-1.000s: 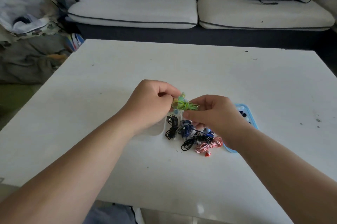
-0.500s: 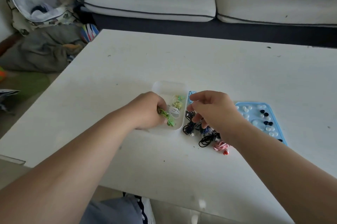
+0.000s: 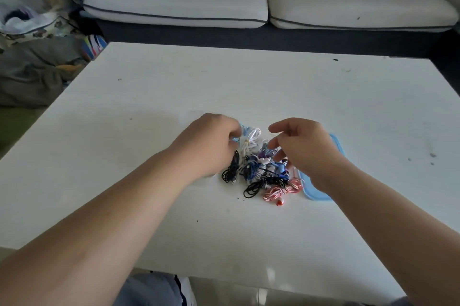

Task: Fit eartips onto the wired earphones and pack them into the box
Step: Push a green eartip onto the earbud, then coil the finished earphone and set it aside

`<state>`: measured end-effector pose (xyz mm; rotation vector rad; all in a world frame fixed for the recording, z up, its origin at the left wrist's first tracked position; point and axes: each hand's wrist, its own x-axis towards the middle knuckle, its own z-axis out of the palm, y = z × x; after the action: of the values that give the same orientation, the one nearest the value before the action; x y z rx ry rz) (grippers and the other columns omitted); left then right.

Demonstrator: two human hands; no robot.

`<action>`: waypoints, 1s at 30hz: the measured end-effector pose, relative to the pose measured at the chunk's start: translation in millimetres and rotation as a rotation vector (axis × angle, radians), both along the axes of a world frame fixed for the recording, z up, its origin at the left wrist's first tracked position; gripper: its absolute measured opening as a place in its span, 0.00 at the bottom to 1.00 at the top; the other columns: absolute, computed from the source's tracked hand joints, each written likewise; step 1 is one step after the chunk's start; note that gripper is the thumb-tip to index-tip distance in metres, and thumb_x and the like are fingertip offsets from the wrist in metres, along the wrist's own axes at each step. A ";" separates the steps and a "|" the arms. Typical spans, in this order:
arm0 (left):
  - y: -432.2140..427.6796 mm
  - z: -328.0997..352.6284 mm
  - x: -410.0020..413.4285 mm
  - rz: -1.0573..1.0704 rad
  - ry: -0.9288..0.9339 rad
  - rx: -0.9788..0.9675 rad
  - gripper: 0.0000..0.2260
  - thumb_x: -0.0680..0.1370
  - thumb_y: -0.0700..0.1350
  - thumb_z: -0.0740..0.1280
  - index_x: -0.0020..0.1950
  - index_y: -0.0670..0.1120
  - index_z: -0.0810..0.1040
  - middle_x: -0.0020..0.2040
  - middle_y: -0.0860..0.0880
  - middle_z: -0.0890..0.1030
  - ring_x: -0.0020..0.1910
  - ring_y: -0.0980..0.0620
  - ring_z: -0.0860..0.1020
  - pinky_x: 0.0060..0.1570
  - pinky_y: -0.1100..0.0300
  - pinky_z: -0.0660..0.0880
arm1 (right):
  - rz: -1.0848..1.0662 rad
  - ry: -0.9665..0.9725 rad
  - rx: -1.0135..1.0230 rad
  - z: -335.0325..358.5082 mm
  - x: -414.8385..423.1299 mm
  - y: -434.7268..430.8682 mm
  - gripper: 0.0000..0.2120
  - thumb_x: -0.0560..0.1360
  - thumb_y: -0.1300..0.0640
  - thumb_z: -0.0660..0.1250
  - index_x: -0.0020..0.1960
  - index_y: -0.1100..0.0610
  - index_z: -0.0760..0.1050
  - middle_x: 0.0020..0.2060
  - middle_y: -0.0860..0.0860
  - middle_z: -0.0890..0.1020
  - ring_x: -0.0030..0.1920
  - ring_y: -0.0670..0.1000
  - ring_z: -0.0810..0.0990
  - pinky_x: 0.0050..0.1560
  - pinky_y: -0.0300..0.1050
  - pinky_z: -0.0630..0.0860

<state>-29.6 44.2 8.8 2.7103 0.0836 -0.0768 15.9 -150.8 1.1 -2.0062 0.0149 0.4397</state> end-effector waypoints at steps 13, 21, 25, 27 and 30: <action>-60.4 -22.4 38.6 -0.090 0.120 0.066 0.11 0.75 0.38 0.63 0.52 0.49 0.81 0.53 0.49 0.79 0.51 0.48 0.78 0.47 0.58 0.75 | 0.301 0.041 -0.340 -15.5 0.8 -43.1 0.08 0.78 0.58 0.61 0.47 0.52 0.79 0.43 0.50 0.84 0.46 0.54 0.85 0.45 0.48 0.81; -61.5 -35.5 32.3 -0.163 0.219 0.015 0.15 0.76 0.37 0.64 0.55 0.55 0.77 0.51 0.54 0.73 0.50 0.50 0.77 0.52 0.53 0.77 | 0.356 0.034 -0.390 -17.7 0.2 -43.7 0.12 0.78 0.59 0.60 0.55 0.49 0.79 0.50 0.49 0.82 0.49 0.53 0.83 0.54 0.52 0.82; -60.6 -29.9 34.2 -0.125 0.182 0.008 0.12 0.75 0.37 0.63 0.51 0.54 0.77 0.52 0.54 0.72 0.51 0.50 0.76 0.49 0.56 0.75 | 0.332 -0.003 -0.396 -21.2 6.0 -47.3 0.12 0.78 0.60 0.60 0.57 0.51 0.79 0.51 0.49 0.81 0.50 0.52 0.82 0.53 0.47 0.80; -62.4 -27.3 34.7 -0.117 0.186 0.020 0.12 0.76 0.38 0.63 0.54 0.52 0.78 0.53 0.54 0.74 0.51 0.51 0.76 0.47 0.57 0.72 | 0.280 -0.060 -0.397 -25.7 11.4 -48.9 0.11 0.80 0.58 0.62 0.58 0.51 0.79 0.54 0.48 0.81 0.49 0.50 0.81 0.51 0.45 0.79; -65.6 -21.4 34.5 -0.099 0.212 0.050 0.13 0.76 0.39 0.63 0.56 0.51 0.80 0.54 0.51 0.78 0.51 0.48 0.77 0.45 0.57 0.73 | 0.289 -0.172 -0.434 -33.9 18.5 -44.1 0.12 0.82 0.57 0.62 0.63 0.51 0.78 0.61 0.49 0.78 0.46 0.49 0.78 0.46 0.42 0.72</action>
<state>5.0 -21.4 -12.6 2.7461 0.0139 -0.3957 34.4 -194.9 -32.8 -2.4820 -0.3137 0.4732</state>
